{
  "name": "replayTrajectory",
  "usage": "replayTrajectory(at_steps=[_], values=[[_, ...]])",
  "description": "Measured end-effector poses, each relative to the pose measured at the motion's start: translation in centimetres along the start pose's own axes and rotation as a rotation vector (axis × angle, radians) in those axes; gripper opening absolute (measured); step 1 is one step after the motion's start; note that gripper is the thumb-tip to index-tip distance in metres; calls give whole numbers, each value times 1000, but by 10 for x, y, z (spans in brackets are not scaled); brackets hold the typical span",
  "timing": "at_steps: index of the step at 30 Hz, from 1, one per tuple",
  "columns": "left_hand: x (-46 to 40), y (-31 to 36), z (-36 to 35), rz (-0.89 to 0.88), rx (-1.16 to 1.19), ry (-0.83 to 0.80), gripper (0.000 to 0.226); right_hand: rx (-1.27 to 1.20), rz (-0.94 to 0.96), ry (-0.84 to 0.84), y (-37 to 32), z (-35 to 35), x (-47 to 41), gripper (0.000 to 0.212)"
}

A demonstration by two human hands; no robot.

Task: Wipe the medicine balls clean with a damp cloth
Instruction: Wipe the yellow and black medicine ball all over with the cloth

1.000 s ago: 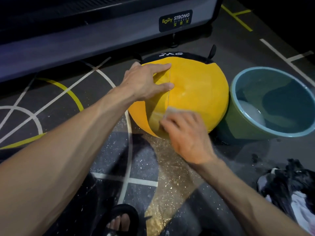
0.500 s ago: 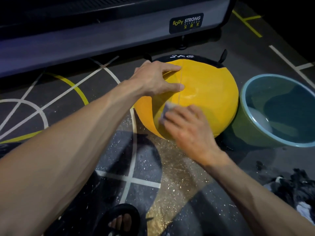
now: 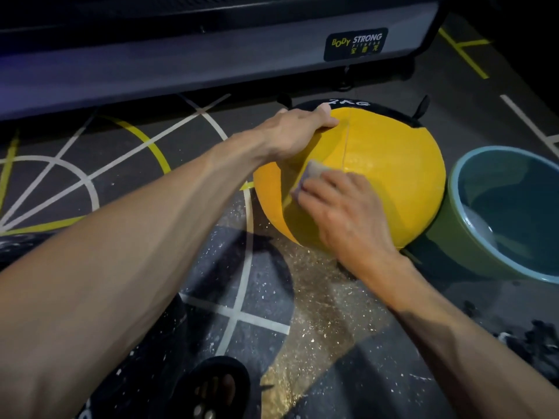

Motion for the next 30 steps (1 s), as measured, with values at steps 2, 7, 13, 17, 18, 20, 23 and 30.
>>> replayTrajectory(at_steps=[2, 7, 13, 17, 18, 20, 23, 30], values=[[-3, -5, 0, -7, 23, 10, 59, -44, -116, 31, 6, 2, -11, 21], [-4, -15, 2, 8, 48, -7, 63, -51, 297, -364, -81, -41, 57, 25], [-3, -13, 0, 24, 89, -14, 64, -73, 285, -268, -63, -18, 49, 17], [-2, -7, 1, 9, 162, -34, 68, 6, 31, -95, -28, -4, -29, 34], [-1, -6, 2, 8, 167, -31, 67, -2, -9, -116, -24, -12, -36, 27], [2, -4, 3, 3, 152, -47, 67, 34, 61, -202, -40, -24, -30, 24], [9, -8, 4, -4, 167, -75, 66, 63, 236, -350, -77, -32, 3, 31], [11, -18, 2, -16, 159, -54, 66, -71, 135, -230, -59, -19, 13, 34]])
Point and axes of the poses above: each hand's wrist, its own x-axis away from the middle knuckle, its own z-axis out of the back of the hand, y = z × x, the point moved 7 cm from there along -x, towards the middle knuckle, and after that the axes turned 12 degrees about x, right-handed, at the moved point
